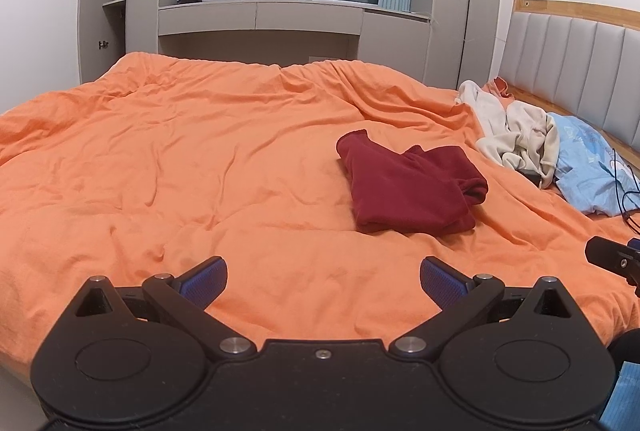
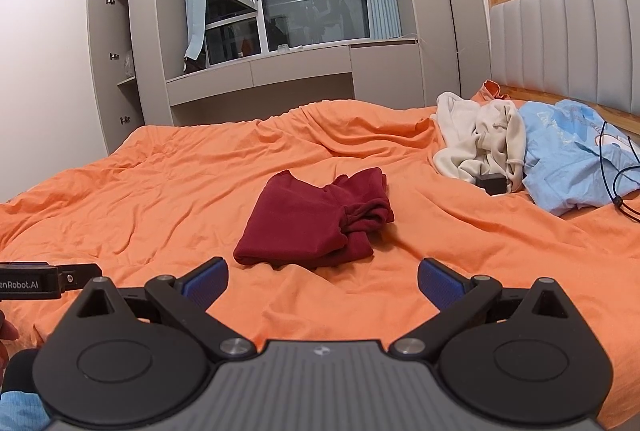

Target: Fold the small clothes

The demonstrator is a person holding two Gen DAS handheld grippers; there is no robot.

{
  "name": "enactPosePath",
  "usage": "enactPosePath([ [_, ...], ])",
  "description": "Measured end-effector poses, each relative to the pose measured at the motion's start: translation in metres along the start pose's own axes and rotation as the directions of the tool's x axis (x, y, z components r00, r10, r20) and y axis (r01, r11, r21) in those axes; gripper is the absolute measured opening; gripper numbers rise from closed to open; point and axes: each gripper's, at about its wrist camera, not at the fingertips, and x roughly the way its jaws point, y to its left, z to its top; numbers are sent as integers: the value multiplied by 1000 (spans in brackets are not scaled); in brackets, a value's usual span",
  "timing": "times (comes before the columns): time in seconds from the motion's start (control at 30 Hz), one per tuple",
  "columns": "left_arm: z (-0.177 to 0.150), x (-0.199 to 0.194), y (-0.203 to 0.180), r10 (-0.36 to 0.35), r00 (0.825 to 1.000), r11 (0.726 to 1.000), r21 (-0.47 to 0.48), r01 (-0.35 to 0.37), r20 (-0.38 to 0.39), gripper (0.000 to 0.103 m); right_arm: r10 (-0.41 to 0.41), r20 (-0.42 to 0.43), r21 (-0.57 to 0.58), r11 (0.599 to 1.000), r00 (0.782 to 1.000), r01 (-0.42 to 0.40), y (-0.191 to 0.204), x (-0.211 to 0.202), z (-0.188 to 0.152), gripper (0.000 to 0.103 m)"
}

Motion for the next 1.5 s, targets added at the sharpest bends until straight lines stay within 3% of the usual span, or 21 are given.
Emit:
enactPosePath([
  [1.5, -5, 13, 1, 1, 1000, 1000, 2, -1, -22, 102, -1, -20, 5, 1000, 1000, 1, -4, 9, -6, 103],
])
